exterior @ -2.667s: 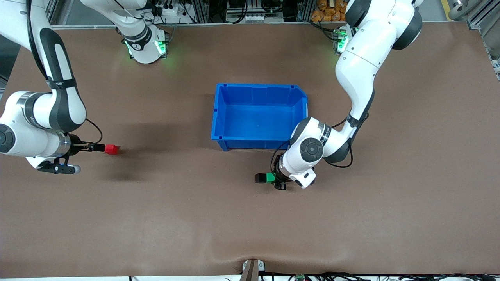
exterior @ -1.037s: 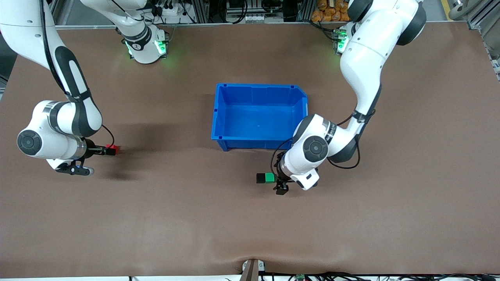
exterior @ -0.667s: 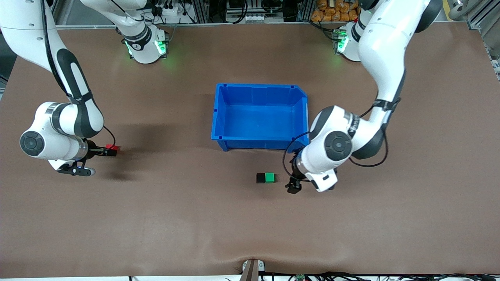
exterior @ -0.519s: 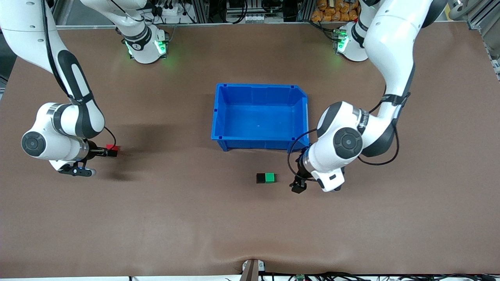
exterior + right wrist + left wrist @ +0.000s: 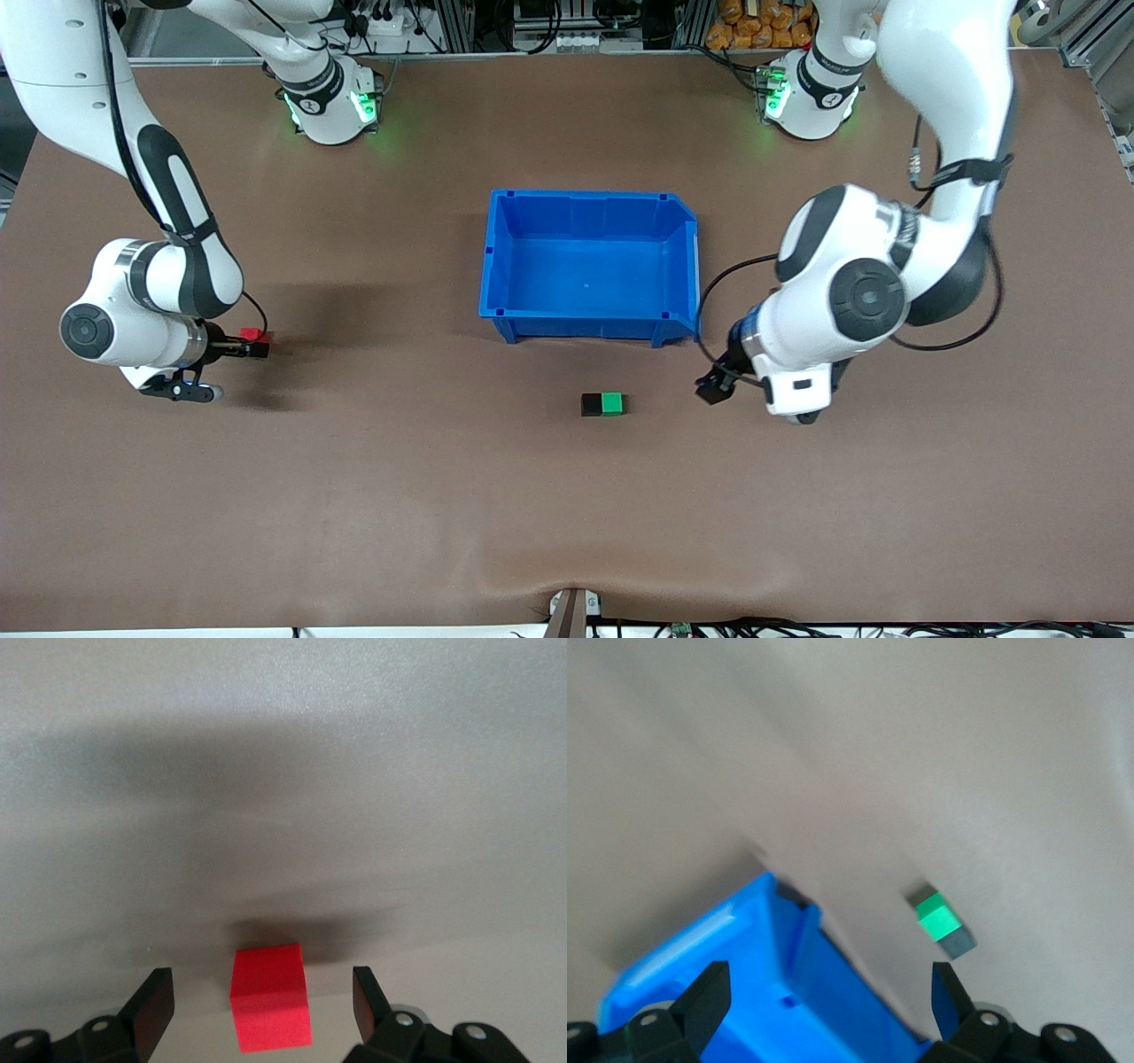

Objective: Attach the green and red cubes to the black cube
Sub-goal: 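Retract the left arm to rest while the right gripper lifts the red cube, then carry the red cube with the right gripper toward the black cube, then move the red cube closer to the green-topped black cube with the right gripper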

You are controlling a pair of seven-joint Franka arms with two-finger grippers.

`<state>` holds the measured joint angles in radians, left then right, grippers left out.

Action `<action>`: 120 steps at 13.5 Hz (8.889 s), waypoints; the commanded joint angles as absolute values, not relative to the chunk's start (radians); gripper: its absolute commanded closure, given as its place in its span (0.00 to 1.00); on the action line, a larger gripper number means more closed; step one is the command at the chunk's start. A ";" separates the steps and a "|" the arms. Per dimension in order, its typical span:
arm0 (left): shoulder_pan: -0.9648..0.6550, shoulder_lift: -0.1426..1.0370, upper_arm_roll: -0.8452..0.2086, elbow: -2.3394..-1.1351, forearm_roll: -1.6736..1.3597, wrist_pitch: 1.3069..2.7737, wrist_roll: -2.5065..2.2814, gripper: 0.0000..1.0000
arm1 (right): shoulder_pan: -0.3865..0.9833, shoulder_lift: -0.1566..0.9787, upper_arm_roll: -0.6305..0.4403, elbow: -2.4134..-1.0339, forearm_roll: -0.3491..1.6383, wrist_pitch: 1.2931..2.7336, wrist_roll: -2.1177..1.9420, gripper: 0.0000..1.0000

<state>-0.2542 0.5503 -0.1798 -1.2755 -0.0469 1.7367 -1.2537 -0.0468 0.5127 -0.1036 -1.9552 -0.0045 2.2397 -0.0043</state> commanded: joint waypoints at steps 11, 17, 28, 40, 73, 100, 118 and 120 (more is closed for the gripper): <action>-0.045 0.262 -0.186 -1.330 0.067 1.441 -0.494 0.00 | -0.060 0.523 -0.095 -1.996 0.011 2.303 0.005 0.68; 0.054 0.210 -0.181 -1.327 0.066 1.420 -0.296 0.00 | -0.063 0.523 -0.095 -1.991 0.015 2.287 0.009 1.00; 0.100 0.078 -0.184 -1.376 0.052 1.387 -0.229 0.00 | -0.048 0.514 -0.092 -1.922 0.066 2.143 0.192 1.00; 0.095 -0.080 -0.187 -1.612 0.029 1.525 -0.210 0.00 | 0.012 0.509 -0.089 -1.921 0.100 2.143 0.463 1.00; 0.097 -0.072 -0.186 -1.597 0.041 1.525 -0.212 0.00 | 0.169 0.546 0.026 -1.769 0.196 2.146 1.140 1.00; 0.100 -0.089 -0.181 -1.600 0.043 1.463 -0.212 0.00 | 0.301 0.670 0.026 -1.574 0.296 2.157 1.460 1.00; 0.100 -0.087 -0.184 -1.595 0.043 1.476 -0.210 0.00 | 0.368 0.778 0.026 -1.408 0.299 2.160 1.640 1.00; 0.100 -0.089 -0.184 -1.595 0.043 1.474 -0.210 0.00 | 0.373 0.788 0.026 -1.401 0.302 2.164 1.646 1.00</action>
